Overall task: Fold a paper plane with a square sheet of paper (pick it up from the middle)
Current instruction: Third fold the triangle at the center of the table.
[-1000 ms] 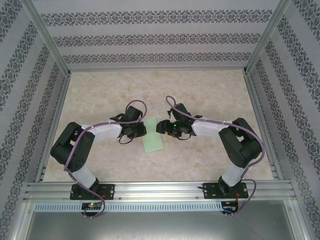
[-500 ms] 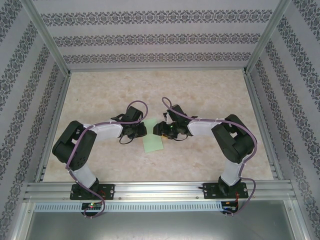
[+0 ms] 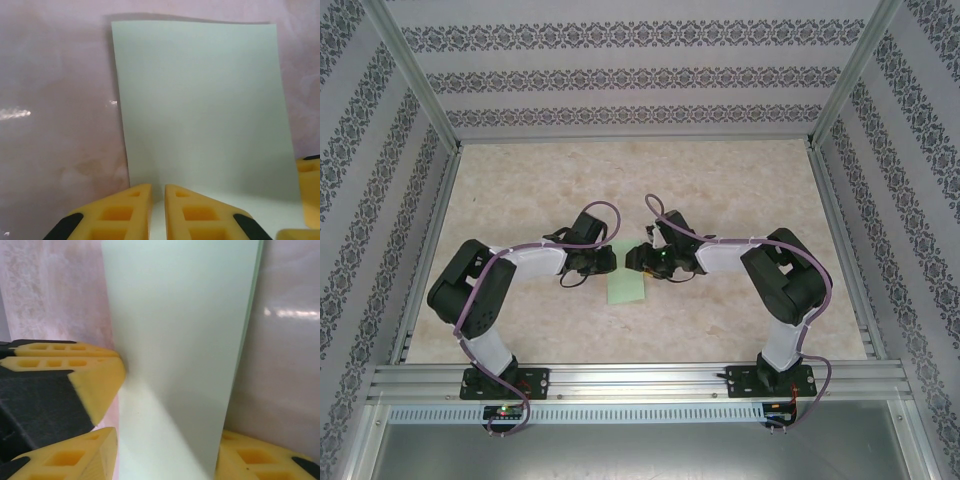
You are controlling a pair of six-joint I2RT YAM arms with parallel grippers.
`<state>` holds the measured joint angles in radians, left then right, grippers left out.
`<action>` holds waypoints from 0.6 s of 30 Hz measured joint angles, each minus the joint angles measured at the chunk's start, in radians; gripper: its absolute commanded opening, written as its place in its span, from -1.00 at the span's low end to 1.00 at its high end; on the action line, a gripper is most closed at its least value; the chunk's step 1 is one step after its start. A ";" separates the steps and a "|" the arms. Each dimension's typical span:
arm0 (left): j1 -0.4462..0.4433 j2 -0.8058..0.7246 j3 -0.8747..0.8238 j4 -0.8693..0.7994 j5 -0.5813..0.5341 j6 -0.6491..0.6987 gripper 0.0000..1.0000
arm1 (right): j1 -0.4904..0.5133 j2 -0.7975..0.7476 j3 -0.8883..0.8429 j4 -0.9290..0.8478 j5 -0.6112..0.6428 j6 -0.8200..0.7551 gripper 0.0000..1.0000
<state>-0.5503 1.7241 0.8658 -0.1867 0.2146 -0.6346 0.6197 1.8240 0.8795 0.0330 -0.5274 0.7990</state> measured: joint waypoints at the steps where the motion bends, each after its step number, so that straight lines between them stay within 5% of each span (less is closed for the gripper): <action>1: 0.000 0.003 0.002 0.002 0.005 0.004 -0.66 | -0.003 -0.002 -0.003 0.005 -0.002 0.002 -0.09; 10: 0.000 0.014 0.006 0.023 0.027 0.039 -0.64 | -0.027 -0.002 -0.020 0.018 0.000 0.028 -0.35; 18: -0.002 -0.031 0.005 0.001 0.031 0.069 -0.37 | -0.027 -0.002 -0.023 0.021 0.002 0.039 -0.67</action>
<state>-0.5522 1.6936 0.8707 -0.1856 0.2455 -0.5655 0.5930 1.8217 0.8562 0.0544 -0.5255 0.8375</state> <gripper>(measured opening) 0.285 0.203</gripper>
